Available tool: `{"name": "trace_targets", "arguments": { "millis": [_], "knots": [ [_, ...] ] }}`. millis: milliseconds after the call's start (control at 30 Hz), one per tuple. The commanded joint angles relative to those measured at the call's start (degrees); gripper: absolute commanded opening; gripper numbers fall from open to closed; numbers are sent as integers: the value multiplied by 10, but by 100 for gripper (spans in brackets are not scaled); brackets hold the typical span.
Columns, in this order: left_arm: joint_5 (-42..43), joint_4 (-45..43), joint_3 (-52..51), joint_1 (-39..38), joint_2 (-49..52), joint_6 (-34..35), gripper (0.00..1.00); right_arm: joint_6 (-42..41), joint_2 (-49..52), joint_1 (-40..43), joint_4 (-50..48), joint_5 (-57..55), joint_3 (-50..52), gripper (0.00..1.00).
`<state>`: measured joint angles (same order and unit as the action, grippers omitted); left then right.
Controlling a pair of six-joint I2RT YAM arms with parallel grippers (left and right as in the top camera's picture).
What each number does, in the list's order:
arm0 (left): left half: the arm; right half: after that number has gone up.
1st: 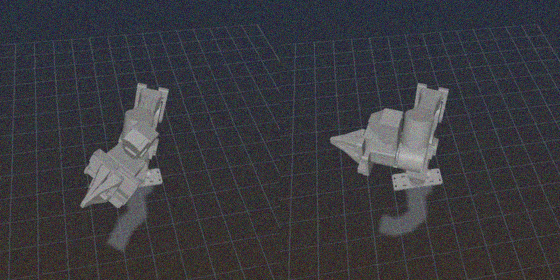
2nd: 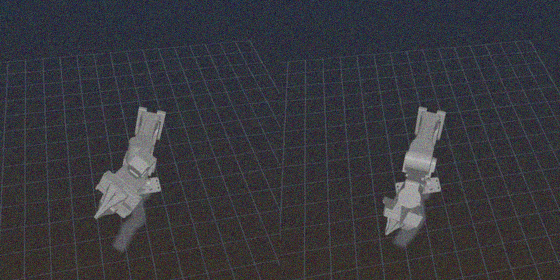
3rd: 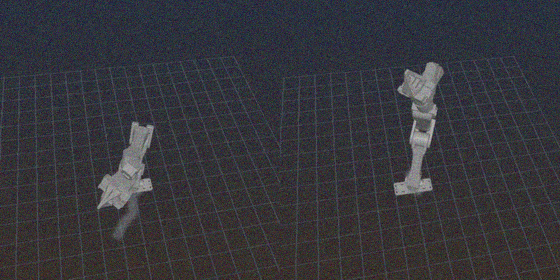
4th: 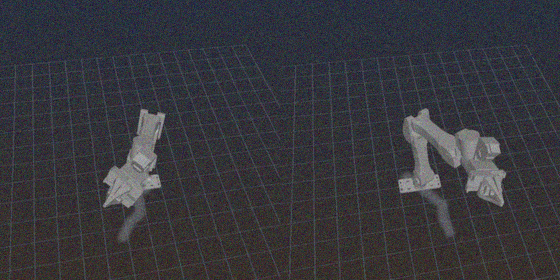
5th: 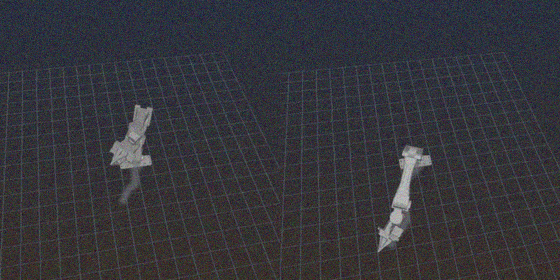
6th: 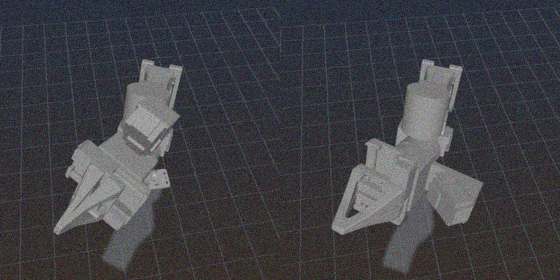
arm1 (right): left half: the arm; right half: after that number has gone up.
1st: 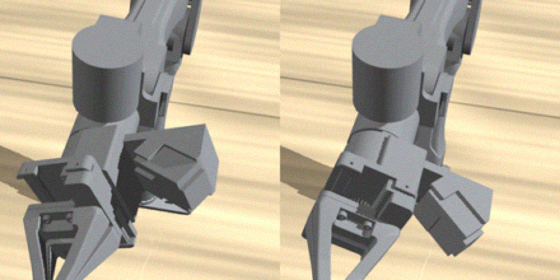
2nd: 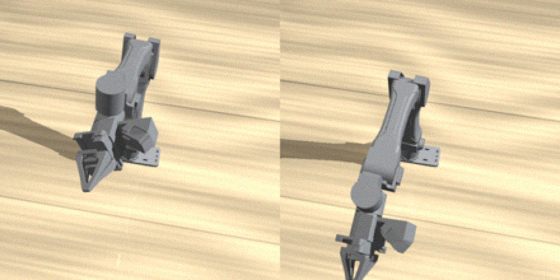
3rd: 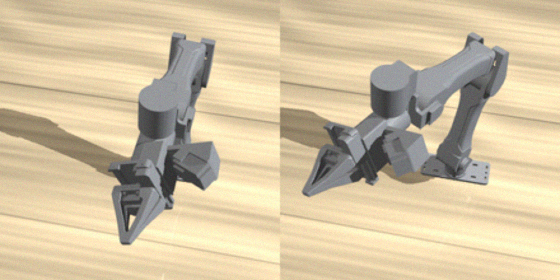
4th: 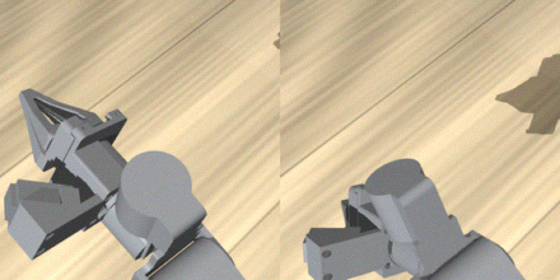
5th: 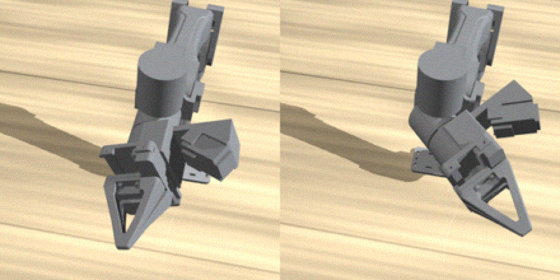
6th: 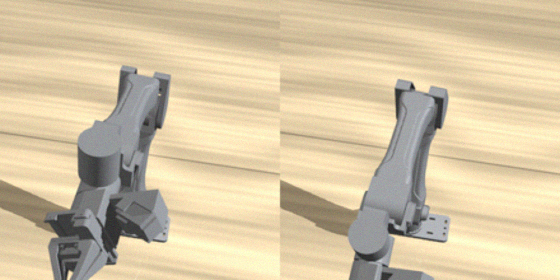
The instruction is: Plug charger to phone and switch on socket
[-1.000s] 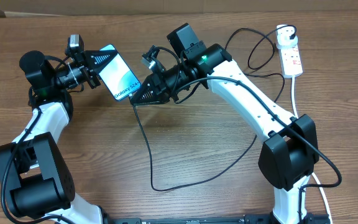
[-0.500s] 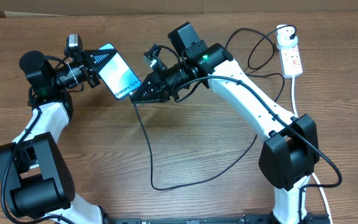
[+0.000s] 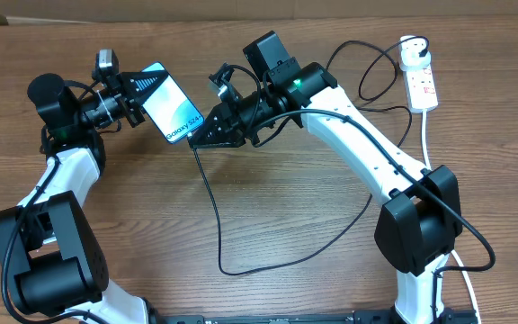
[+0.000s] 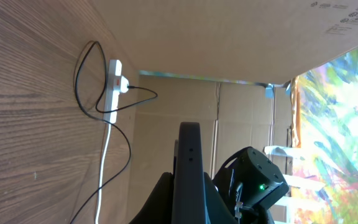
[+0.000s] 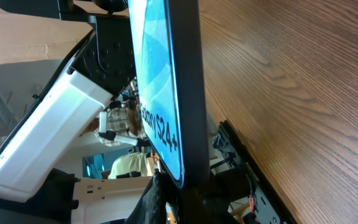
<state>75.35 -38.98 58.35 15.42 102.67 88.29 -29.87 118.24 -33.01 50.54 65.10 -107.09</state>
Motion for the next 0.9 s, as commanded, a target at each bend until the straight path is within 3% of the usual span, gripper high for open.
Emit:
{"name": "trace_targets", "arguments": {
  "millis": [0,867],
  "knots": [
    [99,-3,9,-8,-8,8,4,-8,-10,25,-14,-67,2,4],
    [152,-3,9,-8,-8,-1,4,-23,-10,43,-15,-81,2,4]
  ]
}}
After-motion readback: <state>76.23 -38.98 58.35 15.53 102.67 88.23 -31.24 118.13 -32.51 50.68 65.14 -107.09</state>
